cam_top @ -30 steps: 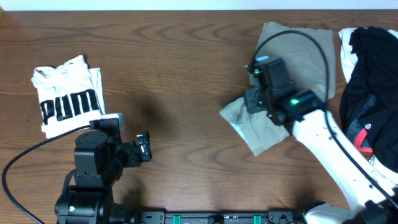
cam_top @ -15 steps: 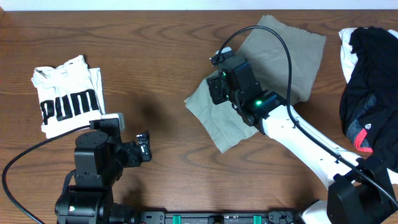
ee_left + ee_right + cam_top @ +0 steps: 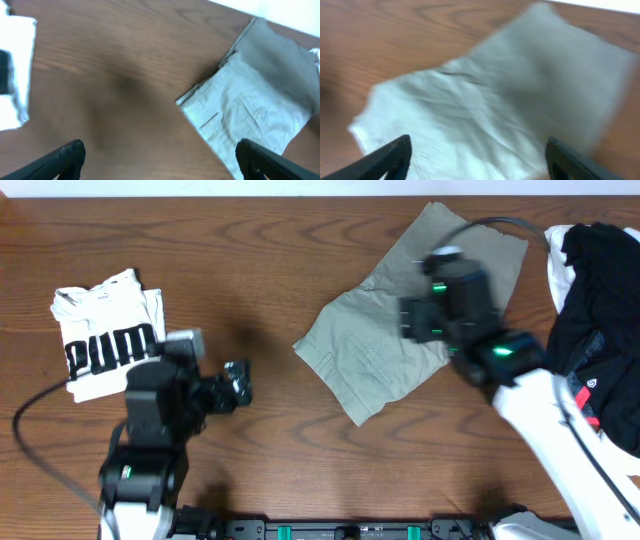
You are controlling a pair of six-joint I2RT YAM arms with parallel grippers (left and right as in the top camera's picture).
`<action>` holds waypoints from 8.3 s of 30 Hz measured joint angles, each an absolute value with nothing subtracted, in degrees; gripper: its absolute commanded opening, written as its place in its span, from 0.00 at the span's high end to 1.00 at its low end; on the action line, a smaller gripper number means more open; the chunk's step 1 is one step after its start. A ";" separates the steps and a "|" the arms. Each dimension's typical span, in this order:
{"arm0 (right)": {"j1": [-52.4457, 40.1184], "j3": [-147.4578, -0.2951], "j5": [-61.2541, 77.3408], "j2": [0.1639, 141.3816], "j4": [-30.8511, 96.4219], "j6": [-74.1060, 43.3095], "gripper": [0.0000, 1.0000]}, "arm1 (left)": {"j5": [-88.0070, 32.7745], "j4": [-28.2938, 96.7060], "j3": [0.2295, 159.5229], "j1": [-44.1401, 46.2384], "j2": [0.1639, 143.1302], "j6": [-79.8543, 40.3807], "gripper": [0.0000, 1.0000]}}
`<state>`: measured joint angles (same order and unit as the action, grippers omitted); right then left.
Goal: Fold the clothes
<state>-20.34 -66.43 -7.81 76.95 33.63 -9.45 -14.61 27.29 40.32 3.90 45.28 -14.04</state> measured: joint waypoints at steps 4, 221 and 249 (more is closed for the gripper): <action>-13.56 -66.70 -8.73 74.11 41.34 -8.82 0.10 | -20.45 18.52 40.47 4.05 56.53 -15.81 0.02; -6.35 -66.59 6.94 99.18 15.86 -6.96 0.11 | -44.73 74.02 44.97 4.29 57.32 7.77 0.94; -1.10 -66.59 8.32 108.38 19.59 -8.73 0.18 | -43.05 71.31 44.97 4.29 57.32 7.97 0.94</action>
<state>-1.10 -66.59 8.32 108.38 19.59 -8.73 -43.05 71.31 44.97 4.29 57.32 7.97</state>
